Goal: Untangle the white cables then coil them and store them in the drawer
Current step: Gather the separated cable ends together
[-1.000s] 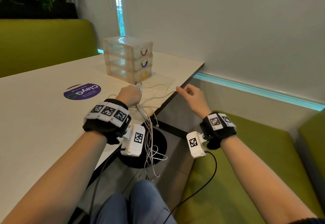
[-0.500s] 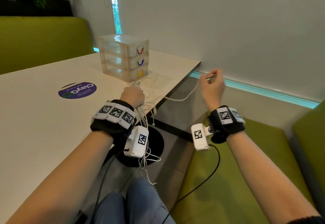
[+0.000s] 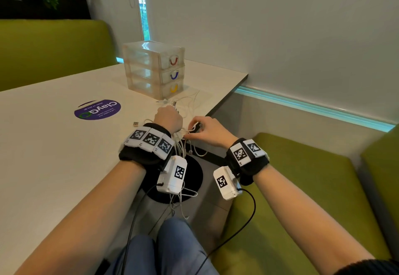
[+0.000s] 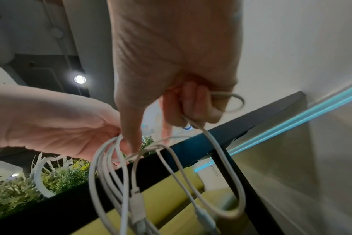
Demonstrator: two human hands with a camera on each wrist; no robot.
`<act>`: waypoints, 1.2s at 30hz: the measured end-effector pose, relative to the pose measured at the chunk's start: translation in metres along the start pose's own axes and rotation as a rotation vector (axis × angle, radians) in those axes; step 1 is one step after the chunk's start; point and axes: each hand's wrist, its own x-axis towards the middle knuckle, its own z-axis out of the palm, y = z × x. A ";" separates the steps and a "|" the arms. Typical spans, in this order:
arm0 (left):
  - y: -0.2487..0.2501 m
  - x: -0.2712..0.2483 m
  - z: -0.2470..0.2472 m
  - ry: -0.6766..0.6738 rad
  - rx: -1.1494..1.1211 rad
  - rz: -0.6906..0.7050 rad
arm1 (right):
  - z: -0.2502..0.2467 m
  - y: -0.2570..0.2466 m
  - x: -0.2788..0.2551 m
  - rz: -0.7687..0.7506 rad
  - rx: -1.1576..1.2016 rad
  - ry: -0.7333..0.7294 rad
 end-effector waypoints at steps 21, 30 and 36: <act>-0.010 0.001 -0.007 0.022 0.131 0.030 | -0.069 0.035 -0.009 0.130 0.188 0.665; -0.004 -0.015 -0.015 0.082 0.231 -0.016 | 0.004 0.006 -0.012 0.009 -0.068 -0.063; 0.019 -0.035 -0.012 0.260 0.412 0.086 | 0.015 -0.032 0.004 0.024 -0.216 -0.288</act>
